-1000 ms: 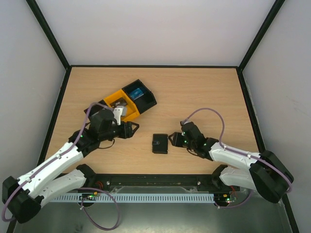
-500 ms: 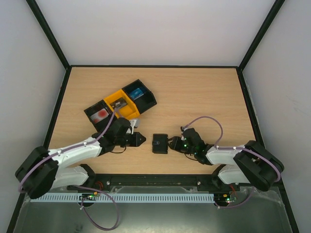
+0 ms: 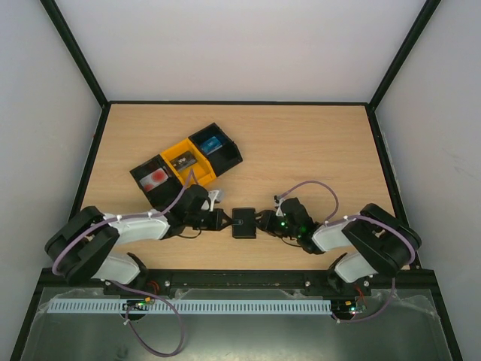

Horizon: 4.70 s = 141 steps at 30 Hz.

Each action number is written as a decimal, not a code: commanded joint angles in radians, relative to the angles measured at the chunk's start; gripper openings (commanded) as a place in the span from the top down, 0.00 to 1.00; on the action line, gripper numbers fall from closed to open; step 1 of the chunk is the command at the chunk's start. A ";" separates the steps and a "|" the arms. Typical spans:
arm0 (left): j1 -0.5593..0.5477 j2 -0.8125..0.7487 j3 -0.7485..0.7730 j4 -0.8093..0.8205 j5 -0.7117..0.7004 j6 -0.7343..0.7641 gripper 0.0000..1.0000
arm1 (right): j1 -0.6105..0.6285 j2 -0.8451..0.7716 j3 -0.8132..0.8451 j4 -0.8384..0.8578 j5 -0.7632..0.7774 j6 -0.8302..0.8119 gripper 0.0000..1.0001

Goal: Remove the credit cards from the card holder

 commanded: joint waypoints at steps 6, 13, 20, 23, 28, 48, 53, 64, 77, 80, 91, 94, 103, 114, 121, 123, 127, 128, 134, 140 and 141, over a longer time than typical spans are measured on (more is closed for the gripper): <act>-0.008 0.088 -0.046 0.090 0.012 0.005 0.92 | 0.000 0.105 -0.004 0.152 -0.065 0.079 0.65; -0.007 0.100 -0.047 0.079 0.001 0.017 0.92 | 0.001 0.134 -0.006 0.209 -0.097 0.103 0.64; -0.007 0.111 -0.050 0.086 0.011 0.021 0.93 | 0.018 0.095 0.009 0.189 -0.106 0.075 0.68; -0.008 0.105 -0.053 0.086 0.006 0.022 0.94 | 0.027 0.061 0.014 0.162 -0.099 0.057 0.77; -0.007 0.095 -0.073 0.107 0.009 0.013 0.95 | 0.038 -0.010 0.015 0.134 -0.089 0.054 0.95; -0.024 -0.193 0.032 -0.042 0.071 -0.003 0.45 | 0.125 -0.332 0.162 -0.430 0.156 0.030 0.98; -0.031 -0.124 0.066 -0.058 0.067 0.033 0.44 | 0.136 -0.311 0.183 -0.426 0.149 0.040 0.98; -0.033 -0.023 0.069 -0.071 0.033 0.044 0.48 | 0.165 -0.318 0.182 -0.384 0.122 0.042 0.98; -0.033 -0.009 0.064 -0.135 -0.053 0.086 0.55 | 0.169 -0.328 0.152 -0.351 0.119 0.054 0.98; -0.033 -0.016 0.063 -0.154 -0.073 0.093 0.57 | 0.169 -0.328 0.150 -0.352 0.118 0.051 0.98; -0.033 -0.023 0.057 -0.181 -0.106 0.096 0.62 | 0.169 -0.314 0.152 -0.388 0.135 0.050 0.98; -0.033 -0.021 0.053 -0.174 -0.104 0.087 0.65 | 0.169 -0.313 0.150 -0.386 0.136 0.050 0.98; -0.032 -0.003 0.034 -0.088 -0.017 0.042 0.71 | 0.177 -0.281 0.144 -0.355 0.127 0.067 0.98; -0.032 0.003 0.027 -0.084 -0.007 0.034 0.97 | 0.189 -0.264 0.148 -0.356 0.144 0.064 0.98; -0.033 0.005 0.032 -0.107 -0.033 0.042 0.97 | 0.189 -0.268 0.141 -0.365 0.152 0.060 0.98; -0.033 0.006 0.031 -0.111 -0.034 0.043 0.97 | 0.189 -0.268 0.139 -0.365 0.155 0.059 0.98; -0.033 -0.005 0.034 -0.143 -0.062 0.053 0.97 | 0.189 -0.269 0.131 -0.375 0.168 0.054 0.98; -0.033 -0.010 0.033 -0.153 -0.075 0.058 0.97 | 0.190 -0.271 0.130 -0.380 0.177 0.052 0.98; -0.033 -0.041 0.028 -0.199 -0.124 0.066 0.97 | 0.189 -0.267 0.126 -0.422 0.226 0.027 0.98; -0.033 -0.055 0.018 -0.211 -0.139 0.063 0.97 | 0.190 -0.247 0.121 -0.429 0.244 0.018 0.98; -0.033 -0.055 0.017 -0.214 -0.143 0.065 0.97 | 0.189 -0.245 0.120 -0.430 0.248 0.016 0.98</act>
